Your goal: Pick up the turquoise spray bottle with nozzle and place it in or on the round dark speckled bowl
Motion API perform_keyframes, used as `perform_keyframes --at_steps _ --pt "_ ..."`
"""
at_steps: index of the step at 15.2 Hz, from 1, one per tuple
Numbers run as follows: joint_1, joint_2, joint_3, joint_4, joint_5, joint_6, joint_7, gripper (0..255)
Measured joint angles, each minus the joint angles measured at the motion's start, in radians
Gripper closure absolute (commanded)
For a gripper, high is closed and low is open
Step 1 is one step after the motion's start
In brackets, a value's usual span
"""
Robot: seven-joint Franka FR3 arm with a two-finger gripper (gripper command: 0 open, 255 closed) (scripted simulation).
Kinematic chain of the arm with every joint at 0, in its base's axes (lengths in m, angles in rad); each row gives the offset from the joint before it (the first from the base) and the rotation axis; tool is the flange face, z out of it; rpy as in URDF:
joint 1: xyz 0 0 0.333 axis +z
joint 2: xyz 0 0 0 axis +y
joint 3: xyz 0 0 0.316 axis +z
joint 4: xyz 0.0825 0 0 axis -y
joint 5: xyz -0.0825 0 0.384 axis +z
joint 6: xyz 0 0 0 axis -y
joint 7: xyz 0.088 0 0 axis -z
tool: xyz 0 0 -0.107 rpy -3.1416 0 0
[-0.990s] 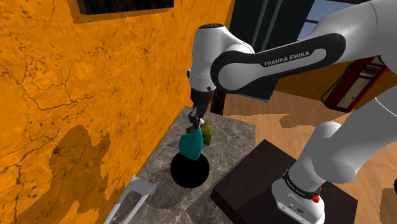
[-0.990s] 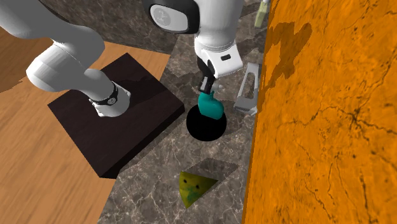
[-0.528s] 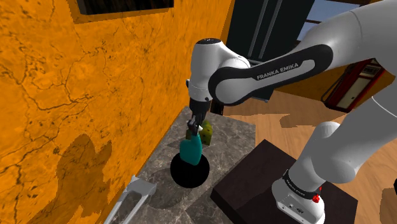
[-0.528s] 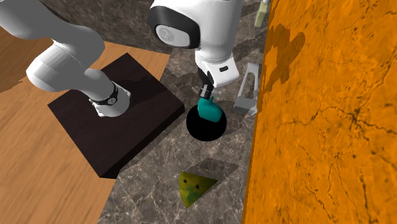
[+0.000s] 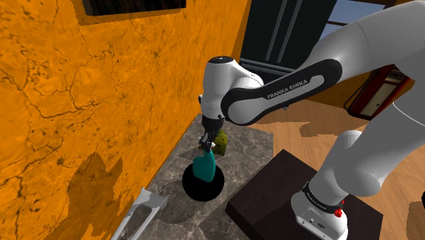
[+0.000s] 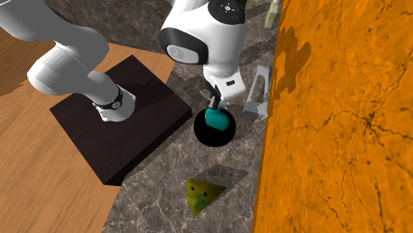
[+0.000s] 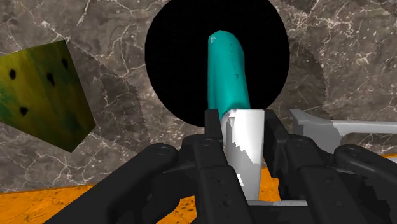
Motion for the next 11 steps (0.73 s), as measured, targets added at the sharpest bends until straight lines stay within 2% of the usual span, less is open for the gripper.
perform_keyframes --at_steps 6,7,11 --pt "0.0 0.001 0.001 -0.005 0.0 0.007 0.001 255" --pt "0.0 0.001 0.001 -0.005 0.0 0.008 0.001 0" --pt "0.0 0.001 0.001 -0.005 0.0 0.007 0.001 0"
